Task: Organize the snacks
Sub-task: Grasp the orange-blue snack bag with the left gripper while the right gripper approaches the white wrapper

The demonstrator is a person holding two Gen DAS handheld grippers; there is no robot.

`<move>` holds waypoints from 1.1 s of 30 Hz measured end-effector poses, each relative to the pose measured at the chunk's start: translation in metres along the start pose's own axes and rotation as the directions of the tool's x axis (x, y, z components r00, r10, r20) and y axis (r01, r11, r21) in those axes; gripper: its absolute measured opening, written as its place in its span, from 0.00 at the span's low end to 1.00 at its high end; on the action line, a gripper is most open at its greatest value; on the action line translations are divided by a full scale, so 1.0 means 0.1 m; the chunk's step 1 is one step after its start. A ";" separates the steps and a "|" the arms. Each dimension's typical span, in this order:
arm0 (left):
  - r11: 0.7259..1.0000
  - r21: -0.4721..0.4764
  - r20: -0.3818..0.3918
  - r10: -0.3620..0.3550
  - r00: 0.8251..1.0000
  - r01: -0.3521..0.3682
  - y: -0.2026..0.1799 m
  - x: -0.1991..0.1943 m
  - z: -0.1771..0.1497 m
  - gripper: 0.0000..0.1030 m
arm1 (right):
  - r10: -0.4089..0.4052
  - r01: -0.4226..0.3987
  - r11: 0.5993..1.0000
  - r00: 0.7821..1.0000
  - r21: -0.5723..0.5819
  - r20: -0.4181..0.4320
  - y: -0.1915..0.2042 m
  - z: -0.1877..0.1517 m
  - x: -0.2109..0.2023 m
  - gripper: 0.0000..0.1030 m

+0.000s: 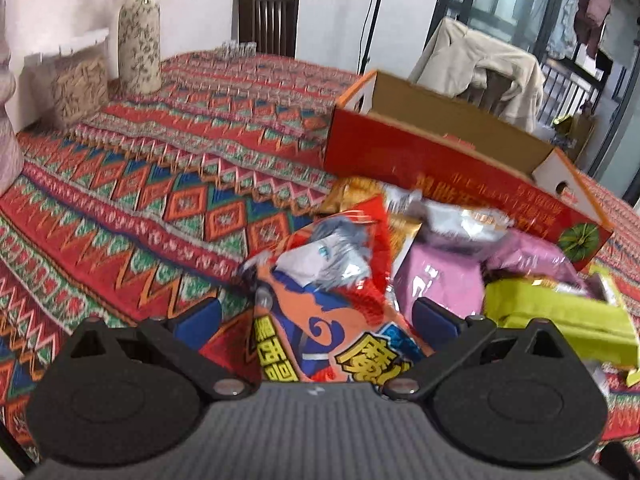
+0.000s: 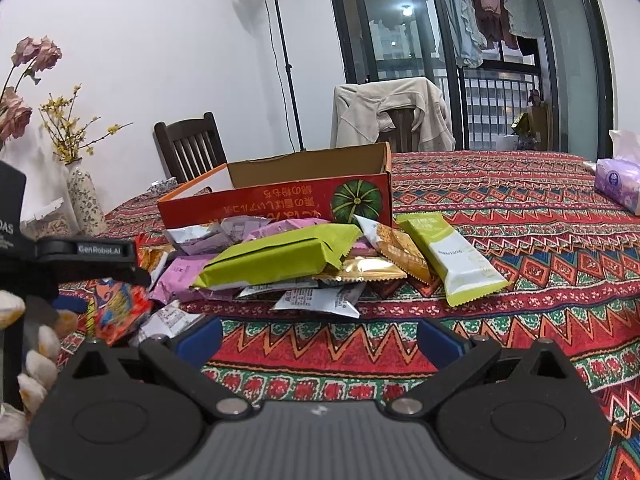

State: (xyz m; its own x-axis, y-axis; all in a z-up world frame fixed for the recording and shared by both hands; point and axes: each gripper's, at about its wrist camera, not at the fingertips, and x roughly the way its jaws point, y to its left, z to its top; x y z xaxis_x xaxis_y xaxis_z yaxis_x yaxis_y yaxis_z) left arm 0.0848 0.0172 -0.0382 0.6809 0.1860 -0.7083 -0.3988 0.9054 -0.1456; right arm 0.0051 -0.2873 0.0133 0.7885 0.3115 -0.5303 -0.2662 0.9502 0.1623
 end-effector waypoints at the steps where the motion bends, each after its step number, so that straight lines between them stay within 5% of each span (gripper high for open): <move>1: 1.000 -0.003 -0.017 -0.003 1.000 0.003 0.01 0.03 -0.03 1.00 | 0.001 -0.001 1.000 1.000 0.003 -0.001 -0.01 0.00 0.01 1.00; 13: 0.994 0.109 -0.006 -0.019 1.000 0.020 0.12 -0.09 -0.21 0.99 | 0.005 -0.005 1.000 1.000 0.018 -0.003 -0.04 -0.04 0.00 1.00; 15: 0.994 0.111 -0.001 -0.020 1.000 0.020 0.14 -0.11 -0.24 0.96 | 0.005 -0.005 1.000 1.000 0.017 -0.003 -0.03 -0.04 -0.01 1.00; 18: 0.992 0.125 0.022 -0.032 0.999 0.029 0.16 -0.18 -0.26 0.69 | 0.007 -0.007 1.000 1.000 0.012 0.000 -0.01 -0.05 -0.03 1.00; 21: 0.991 0.119 0.033 -0.070 0.997 0.065 0.22 -0.22 -0.27 0.58 | 0.006 -0.006 1.000 1.000 0.007 0.003 0.02 -0.05 -0.05 1.00; 33: 0.974 0.204 0.188 -0.141 0.972 0.102 0.30 -0.57 -0.34 0.56 | 0.041 -0.040 0.998 0.999 -0.049 0.016 0.39 -0.03 -0.05 1.00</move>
State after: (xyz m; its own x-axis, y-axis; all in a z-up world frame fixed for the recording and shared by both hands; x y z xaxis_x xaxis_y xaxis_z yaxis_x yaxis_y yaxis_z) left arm 0.0128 0.0209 -0.0253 0.8336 0.1248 -0.5380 -0.1935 0.9784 -0.0727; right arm -0.0113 -0.2523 0.0195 0.7855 0.3502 -0.5103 -0.3243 0.9352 0.1425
